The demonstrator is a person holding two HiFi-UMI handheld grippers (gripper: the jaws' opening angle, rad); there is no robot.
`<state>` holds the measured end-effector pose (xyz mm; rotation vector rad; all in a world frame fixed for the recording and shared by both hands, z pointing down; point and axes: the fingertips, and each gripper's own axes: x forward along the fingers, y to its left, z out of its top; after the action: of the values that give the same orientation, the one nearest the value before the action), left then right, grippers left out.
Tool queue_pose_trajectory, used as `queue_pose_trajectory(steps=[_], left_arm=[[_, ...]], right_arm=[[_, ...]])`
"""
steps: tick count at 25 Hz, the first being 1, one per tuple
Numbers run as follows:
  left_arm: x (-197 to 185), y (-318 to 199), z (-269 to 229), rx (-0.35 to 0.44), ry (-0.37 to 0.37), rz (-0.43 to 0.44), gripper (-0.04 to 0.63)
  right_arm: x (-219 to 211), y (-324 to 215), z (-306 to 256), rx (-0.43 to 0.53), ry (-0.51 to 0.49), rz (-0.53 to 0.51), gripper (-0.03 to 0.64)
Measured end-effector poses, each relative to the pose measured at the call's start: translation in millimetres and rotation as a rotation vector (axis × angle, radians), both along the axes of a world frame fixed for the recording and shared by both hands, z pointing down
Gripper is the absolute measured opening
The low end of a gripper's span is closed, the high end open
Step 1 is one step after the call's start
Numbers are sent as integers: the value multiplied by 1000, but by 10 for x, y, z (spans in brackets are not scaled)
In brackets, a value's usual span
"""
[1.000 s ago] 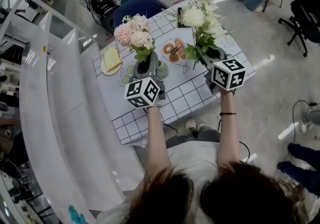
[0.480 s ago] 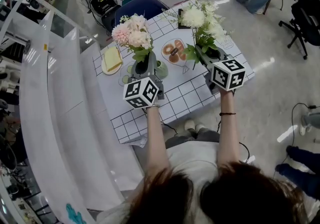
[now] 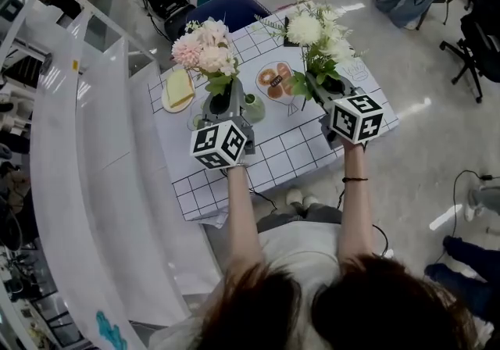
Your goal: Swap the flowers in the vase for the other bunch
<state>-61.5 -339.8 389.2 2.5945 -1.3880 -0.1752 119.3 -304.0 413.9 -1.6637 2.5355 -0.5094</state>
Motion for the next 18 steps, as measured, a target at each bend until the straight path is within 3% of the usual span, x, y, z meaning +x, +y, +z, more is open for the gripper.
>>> queue_pose_trajectory(steps=[18], left_arm=[[-315, 79, -240, 59, 96, -82, 77]], right_arm=[[-164, 0, 30, -11, 6, -49, 55]])
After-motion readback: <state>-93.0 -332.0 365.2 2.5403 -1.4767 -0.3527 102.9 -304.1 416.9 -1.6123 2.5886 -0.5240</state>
